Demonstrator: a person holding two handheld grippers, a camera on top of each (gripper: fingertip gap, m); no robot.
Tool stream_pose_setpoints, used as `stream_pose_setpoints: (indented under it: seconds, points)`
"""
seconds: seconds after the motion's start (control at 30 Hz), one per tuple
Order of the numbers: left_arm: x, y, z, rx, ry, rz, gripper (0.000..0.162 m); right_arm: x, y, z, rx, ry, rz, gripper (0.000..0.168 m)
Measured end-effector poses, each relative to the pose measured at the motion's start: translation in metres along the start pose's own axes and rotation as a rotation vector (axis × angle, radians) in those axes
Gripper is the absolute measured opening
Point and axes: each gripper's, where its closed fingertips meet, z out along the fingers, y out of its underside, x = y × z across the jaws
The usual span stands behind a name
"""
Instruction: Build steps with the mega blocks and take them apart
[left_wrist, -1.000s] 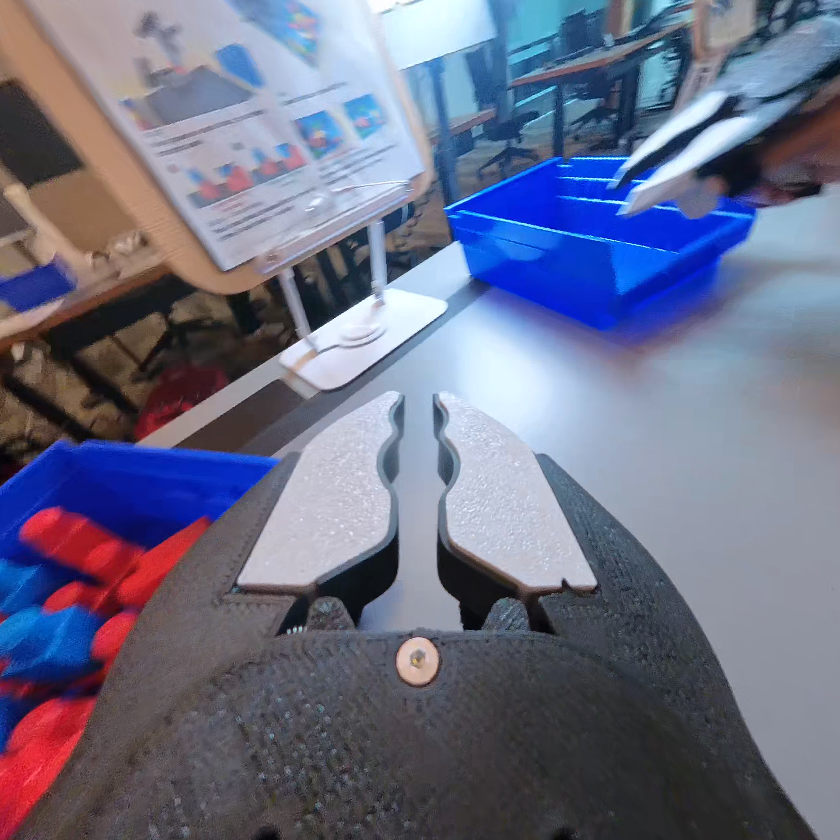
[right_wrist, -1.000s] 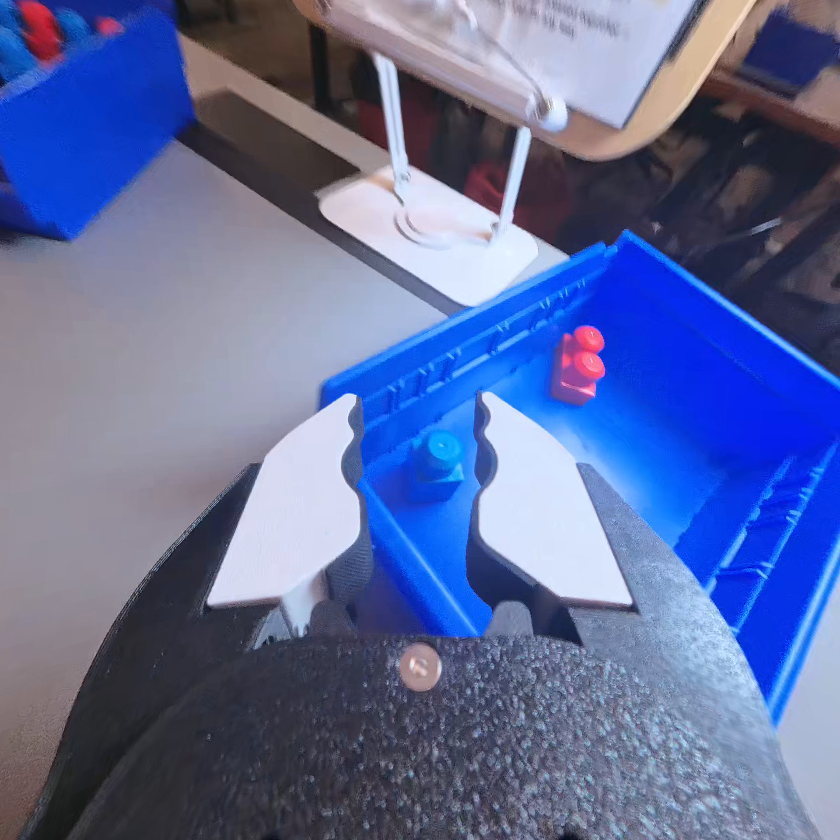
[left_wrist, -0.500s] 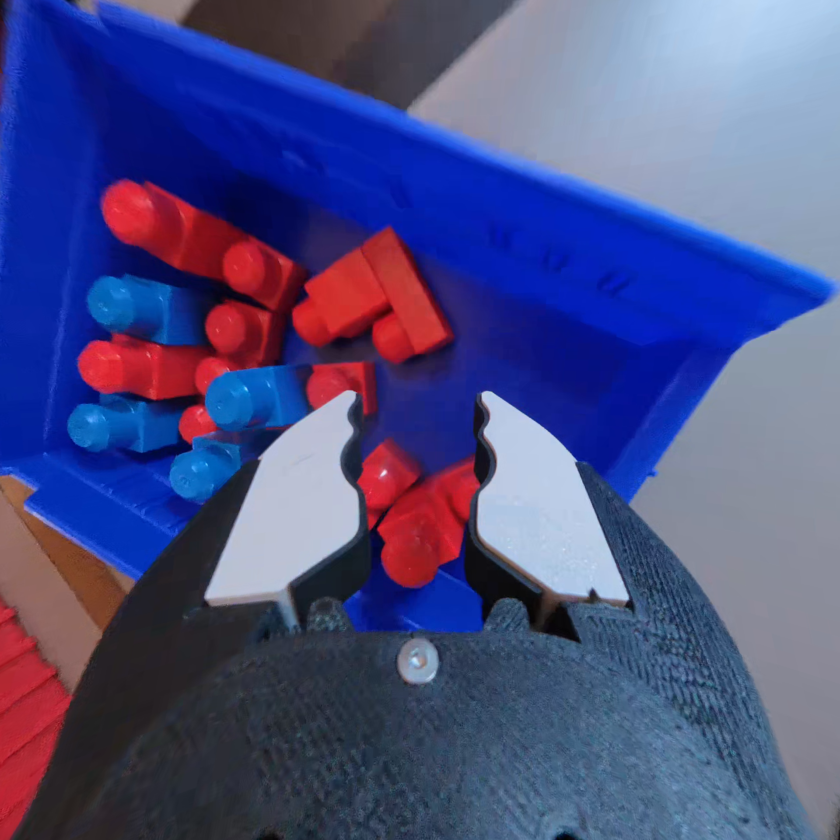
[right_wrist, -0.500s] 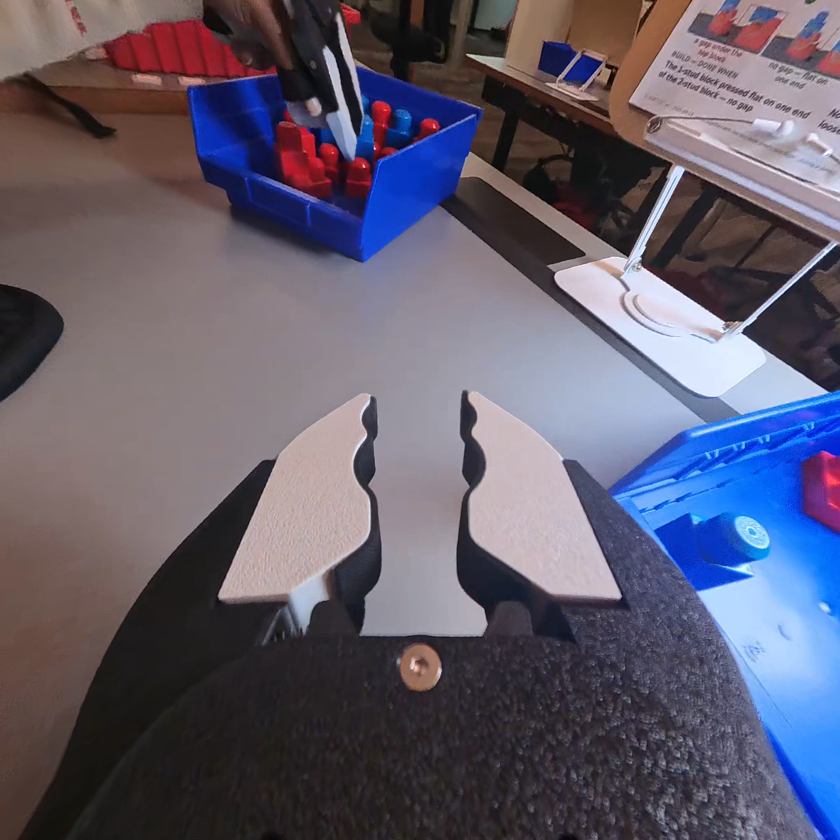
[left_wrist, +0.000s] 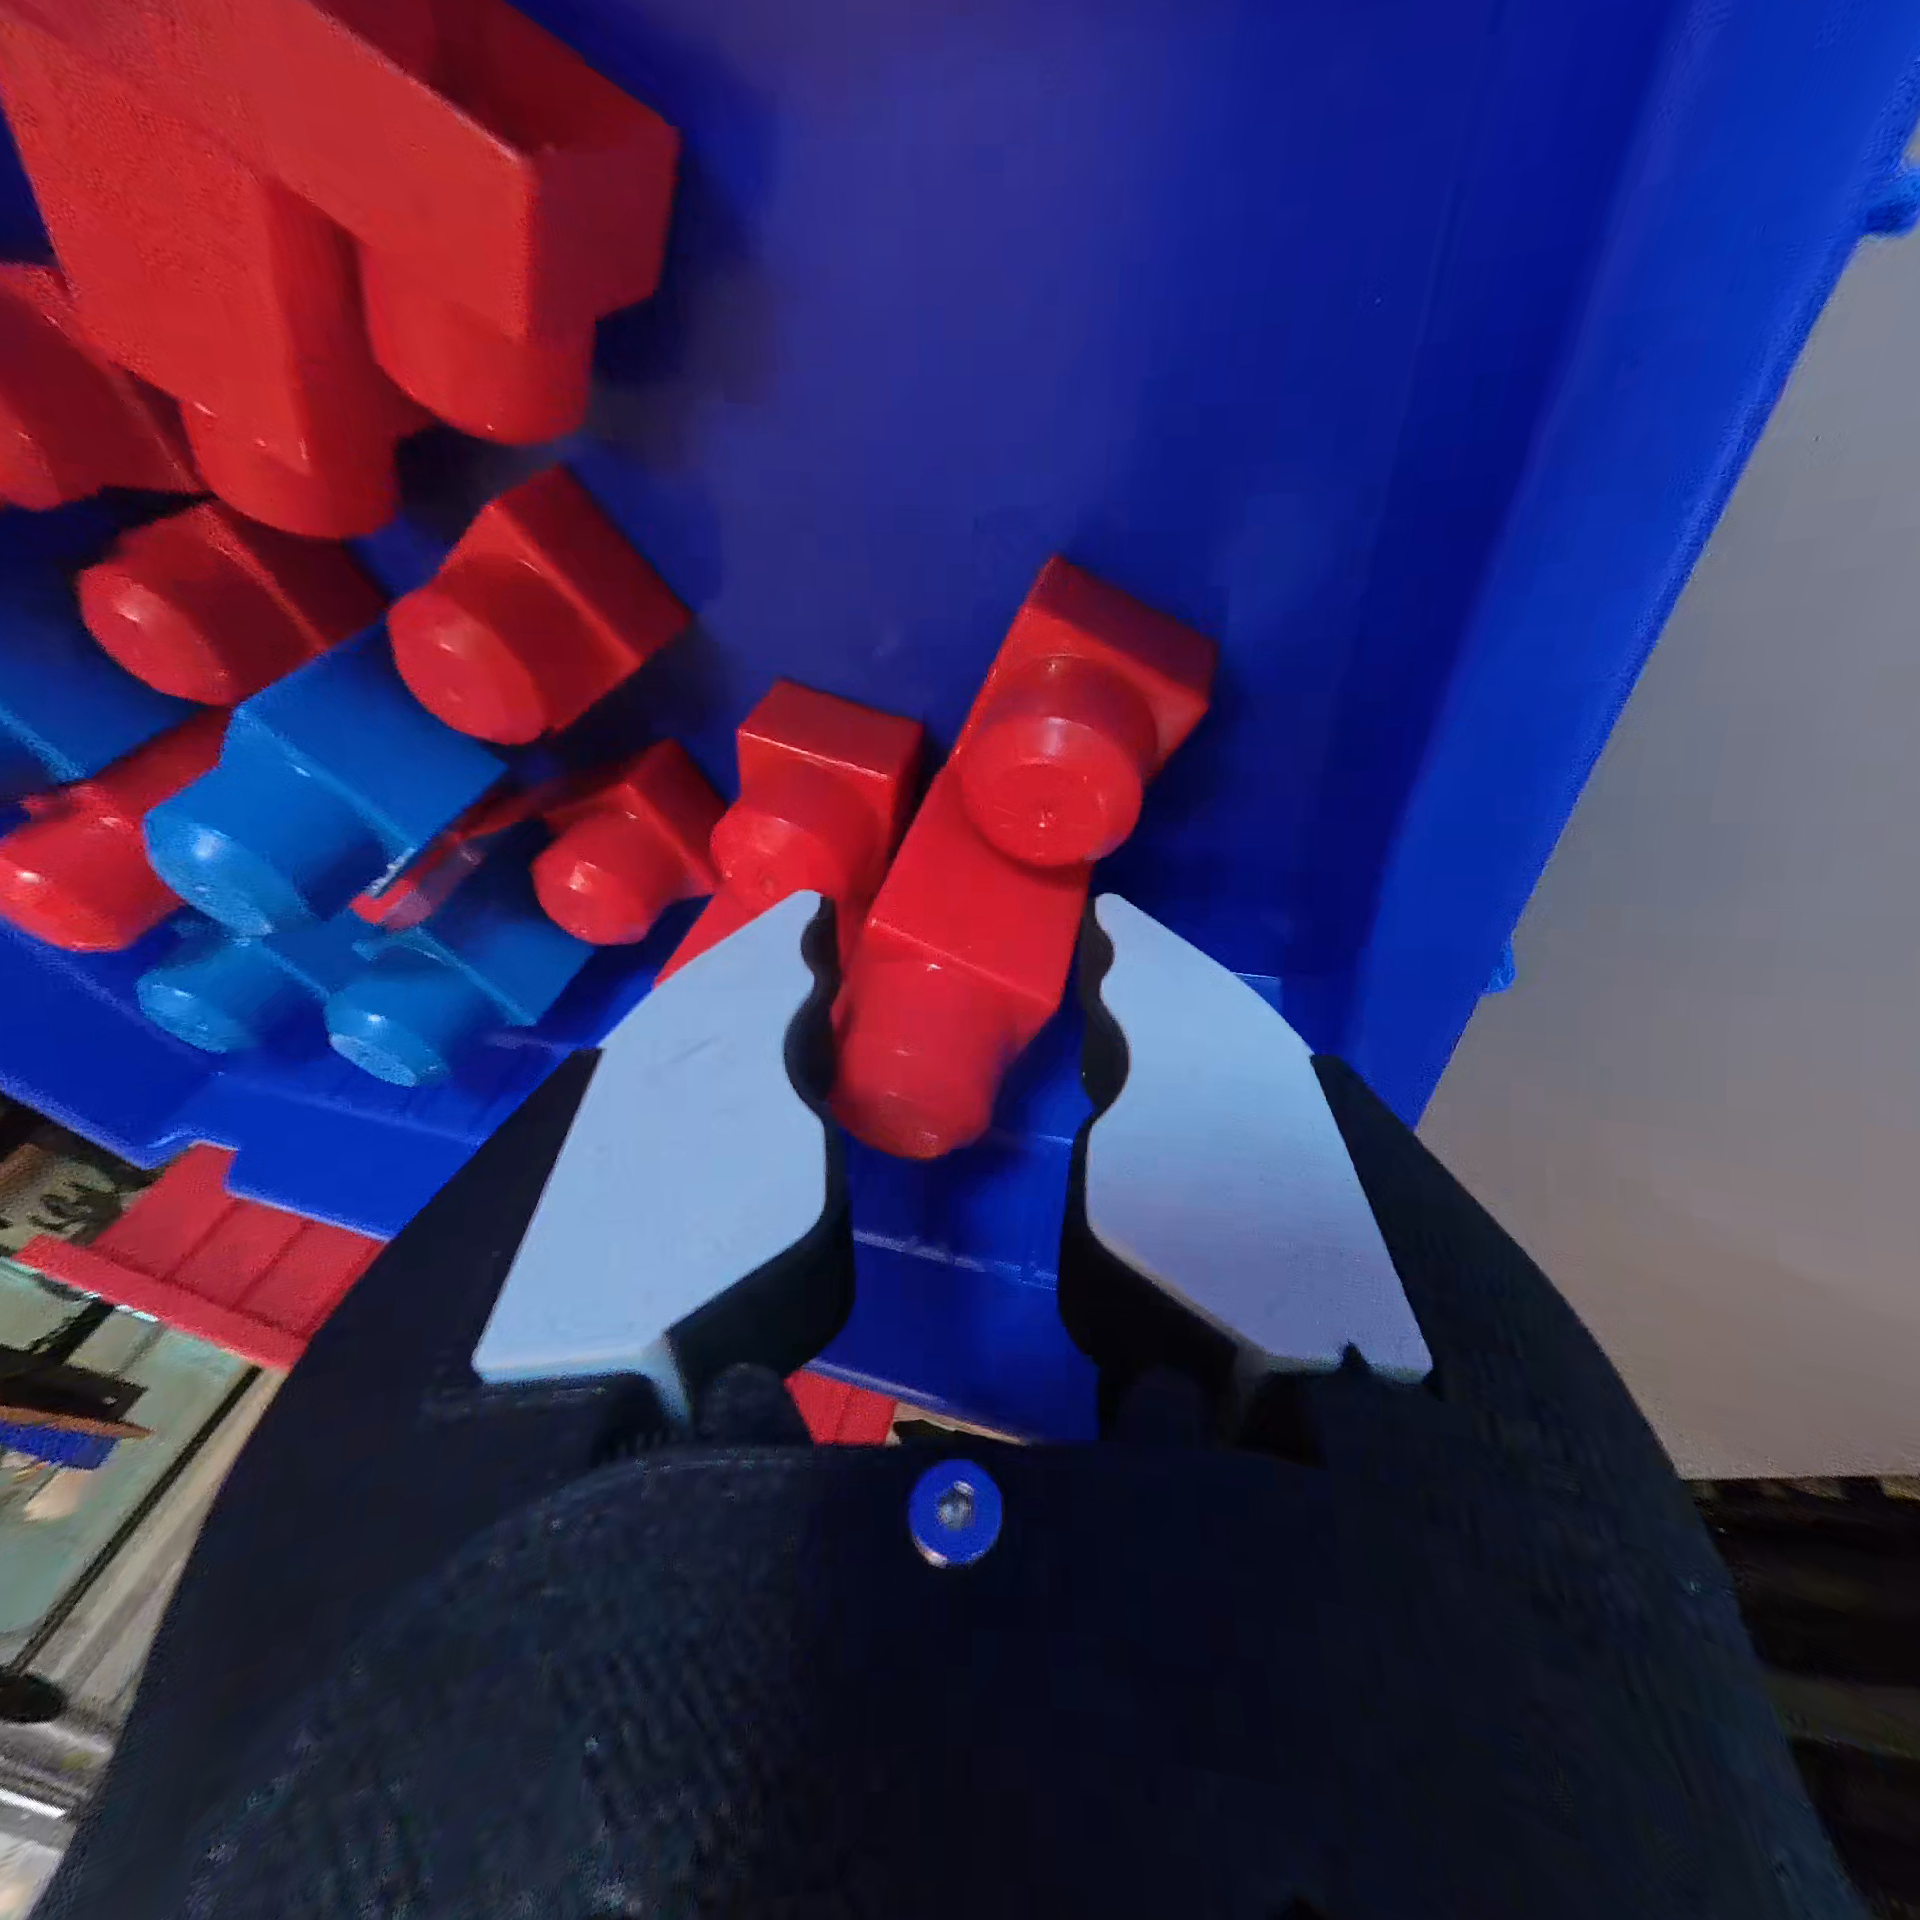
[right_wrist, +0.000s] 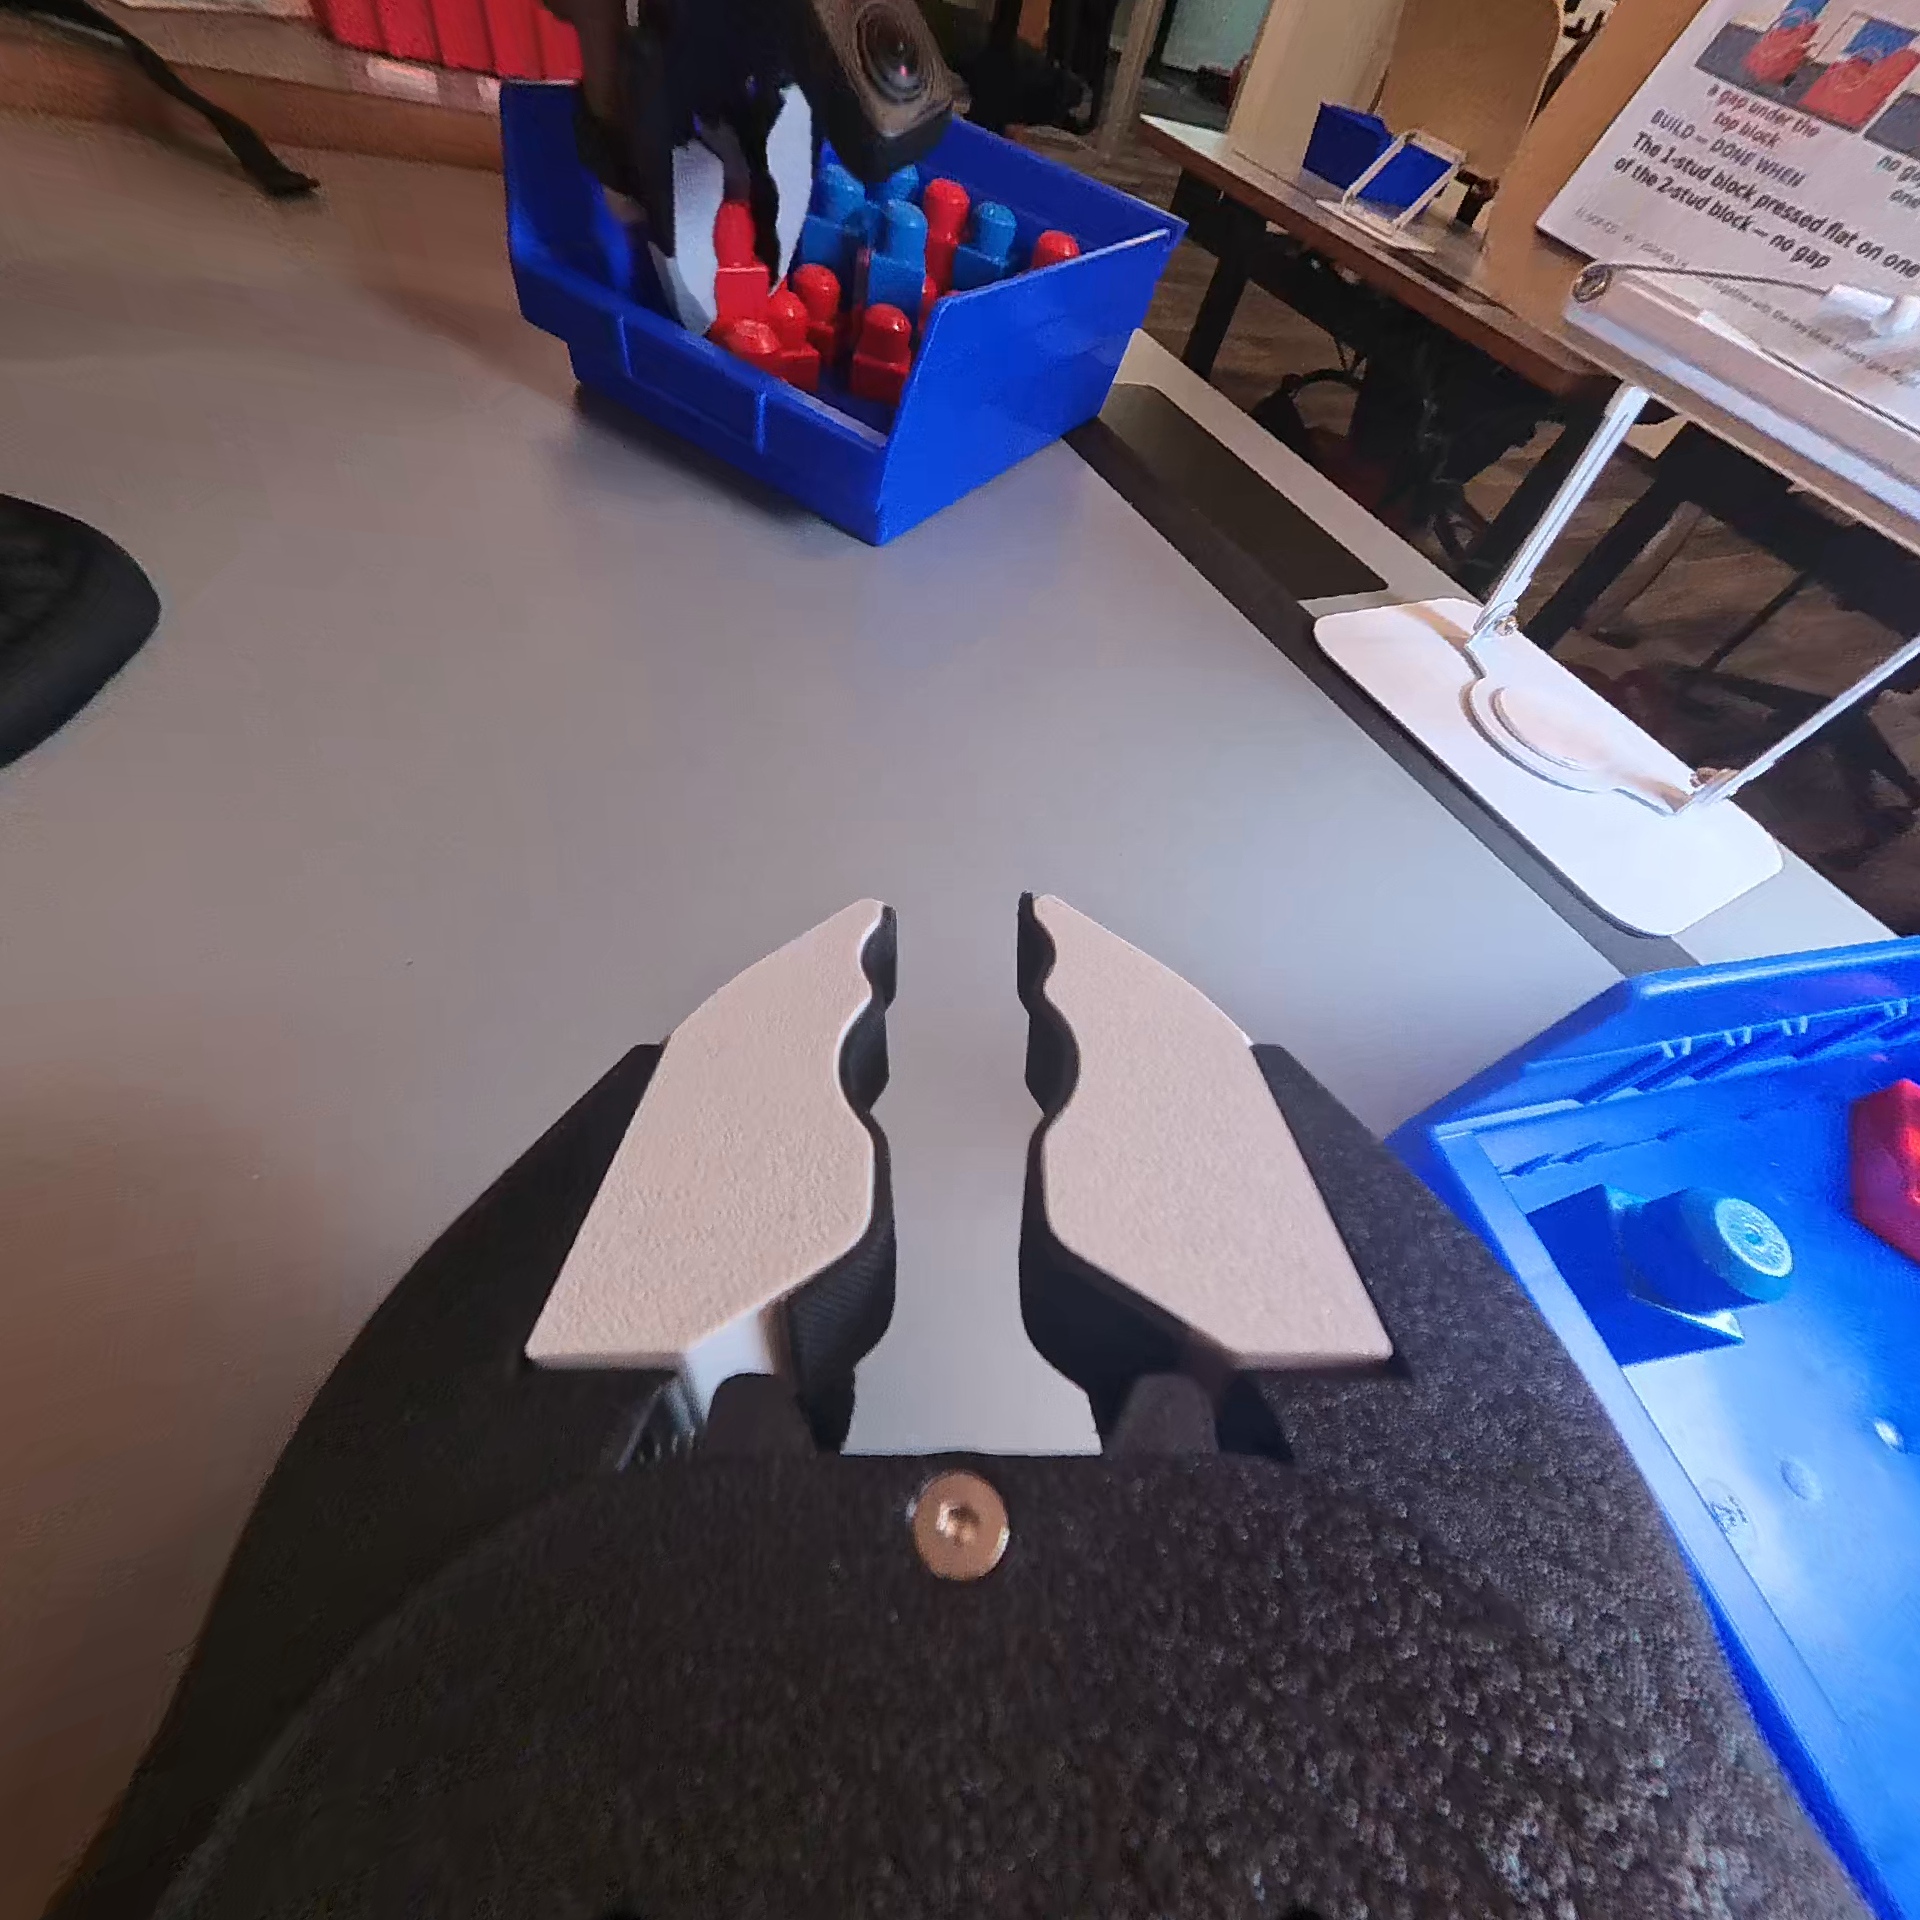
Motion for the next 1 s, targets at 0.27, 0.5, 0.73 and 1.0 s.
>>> stream_pose_setpoints:
  seconds: [0.27,0.5,0.73,1.0]
  points:
    - [-0.011,-0.039,-0.099,0.416,-0.194,-0.083,0.041,-0.002,-0.011,-0.003,0.066,0.004,0.028,0.020]
    - [0.134,-0.141,-0.205,1.099,-0.004,0.035,0.041,-0.038,-0.027,0.000,0.147,-0.119,-0.044,0.043]
    - [0.248,-0.218,-0.201,1.274,0.140,0.213,0.041,-0.074,-0.015,0.010,0.068,-0.197,-0.206,0.038]
    - [0.258,-0.209,-0.205,1.399,0.331,0.182,0.040,-0.084,-0.013,0.003,0.028,-0.263,-0.257,0.036]
